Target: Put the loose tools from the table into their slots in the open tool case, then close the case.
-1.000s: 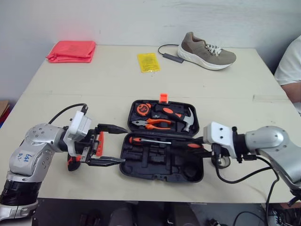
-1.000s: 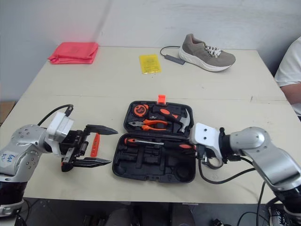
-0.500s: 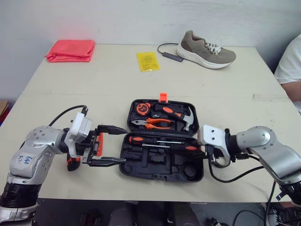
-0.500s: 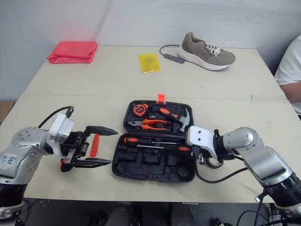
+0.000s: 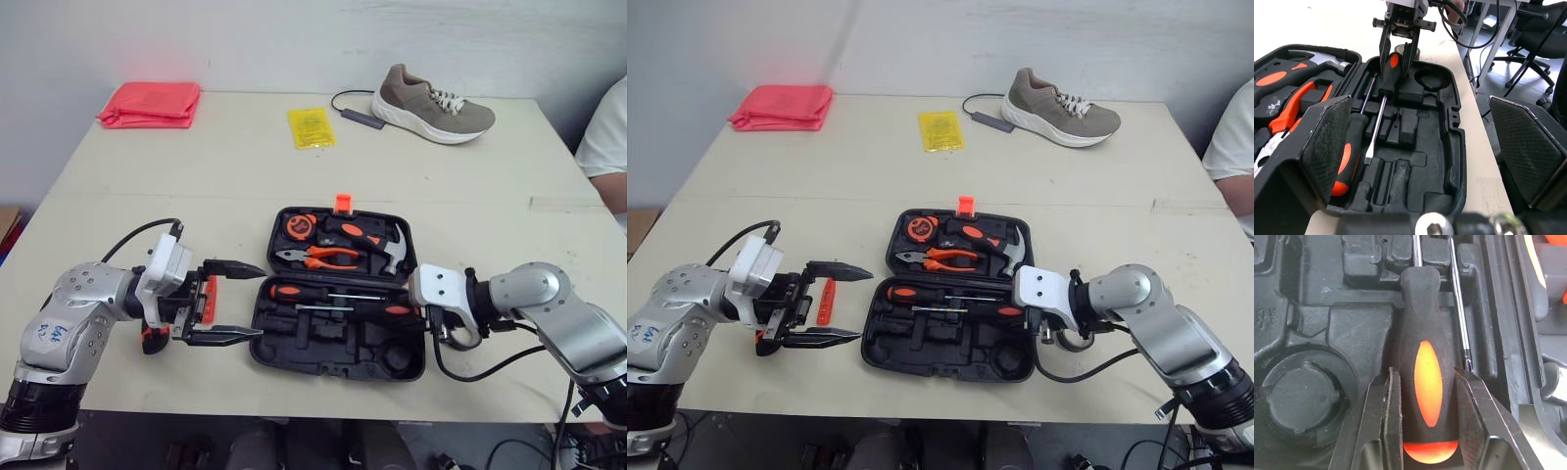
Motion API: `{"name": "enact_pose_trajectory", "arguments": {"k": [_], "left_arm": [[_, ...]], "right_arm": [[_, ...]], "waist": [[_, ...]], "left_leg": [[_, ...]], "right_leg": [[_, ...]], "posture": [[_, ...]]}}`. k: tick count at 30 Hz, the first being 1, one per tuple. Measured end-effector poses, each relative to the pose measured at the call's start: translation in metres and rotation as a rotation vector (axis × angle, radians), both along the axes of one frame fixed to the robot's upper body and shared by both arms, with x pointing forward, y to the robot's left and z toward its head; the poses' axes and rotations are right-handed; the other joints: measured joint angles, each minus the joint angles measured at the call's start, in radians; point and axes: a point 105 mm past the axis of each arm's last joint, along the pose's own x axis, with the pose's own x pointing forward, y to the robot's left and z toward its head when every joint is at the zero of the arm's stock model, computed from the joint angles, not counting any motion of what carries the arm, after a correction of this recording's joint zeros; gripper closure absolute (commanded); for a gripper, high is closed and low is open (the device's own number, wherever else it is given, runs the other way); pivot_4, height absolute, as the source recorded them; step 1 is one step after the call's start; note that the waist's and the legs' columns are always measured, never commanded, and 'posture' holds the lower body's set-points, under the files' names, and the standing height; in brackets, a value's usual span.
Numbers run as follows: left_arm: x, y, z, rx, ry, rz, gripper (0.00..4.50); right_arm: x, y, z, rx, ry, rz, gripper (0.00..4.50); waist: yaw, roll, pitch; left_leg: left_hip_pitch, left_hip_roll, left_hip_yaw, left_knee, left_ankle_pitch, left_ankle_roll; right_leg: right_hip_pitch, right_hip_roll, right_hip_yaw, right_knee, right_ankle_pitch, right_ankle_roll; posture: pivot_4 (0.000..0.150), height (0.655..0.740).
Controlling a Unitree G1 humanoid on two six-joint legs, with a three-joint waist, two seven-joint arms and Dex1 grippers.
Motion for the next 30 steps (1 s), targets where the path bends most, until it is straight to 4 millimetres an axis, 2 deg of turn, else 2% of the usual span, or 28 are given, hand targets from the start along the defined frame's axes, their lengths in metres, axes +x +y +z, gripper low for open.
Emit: {"name": "enact_pose_trajectory", "arguments": {"k": [11, 12, 16, 24, 28, 30], "left_arm": [[0.002, -0.001, 0.000, 0.001, -0.005, 0.010, 0.00], [0.002, -0.001, 0.000, 0.001, -0.006, 0.011, 0.00], [0.003, -0.001, -0.001, 0.003, -0.005, 0.014, 0.00], [0.004, -0.001, 0.001, 0.004, -0.018, 0.010, 0.00], [0.004, -0.001, 0.001, 0.004, -0.022, 0.009, 0.00], [0.004, -0.001, 0.001, 0.004, -0.023, 0.007, 0.00]], "right_arm": [[0.003, -0.004, -0.002, 0.001, 0.033, -0.013, 3.50], [0.002, -0.004, -0.002, 0.000, 0.046, -0.018, 2.48], [0.003, -0.007, 0.003, 0.004, 0.050, -0.030, 0.77], [0.000, -0.010, 0.006, -0.006, 0.065, -0.018, 0.77], [0.002, -0.014, 0.029, 0.083, 0.026, -0.018, 0.77], [-0.001, -0.013, 0.044, 0.197, 0.016, 0.000, 0.77]], "waist": [[0.003, -0.001, -0.001], [0.003, -0.001, -0.001], [0.004, -0.001, -0.001], [0.000, -0.003, -0.002], [0.000, -0.003, -0.002], [0.000, -0.003, -0.002]], "left_leg": [[0.000, 0.000, 0.000, 0.001, 0.000, 0.000], [0.000, 0.000, 0.000, 0.001, 0.000, 0.000], [0.000, 0.000, 0.000, 0.001, 0.000, 0.000], [0.000, 0.000, 0.000, 0.002, 0.000, 0.000], [0.000, 0.000, 0.000, 0.002, 0.000, 0.000], [0.000, 0.000, 0.000, 0.002, 0.000, 0.000]], "right_leg": [[0.000, 0.000, 0.000, 0.001, 0.000, 0.000], [0.000, 0.000, 0.000, 0.002, 0.000, 0.000], [0.000, 0.000, 0.000, 0.001, 0.000, 0.000], [-0.001, 0.000, 0.000, 0.003, 0.000, 0.000], [-0.001, 0.000, 0.000, 0.003, 0.000, 0.000], [-0.001, 0.000, 0.000, 0.003, 0.000, 0.000]], "posture": [[0.150, 0.7400], [0.150, 0.7400], [0.150, 0.7400], [0.150, 0.7400], [0.150, 0.7400], [0.150, 0.7400]]}}
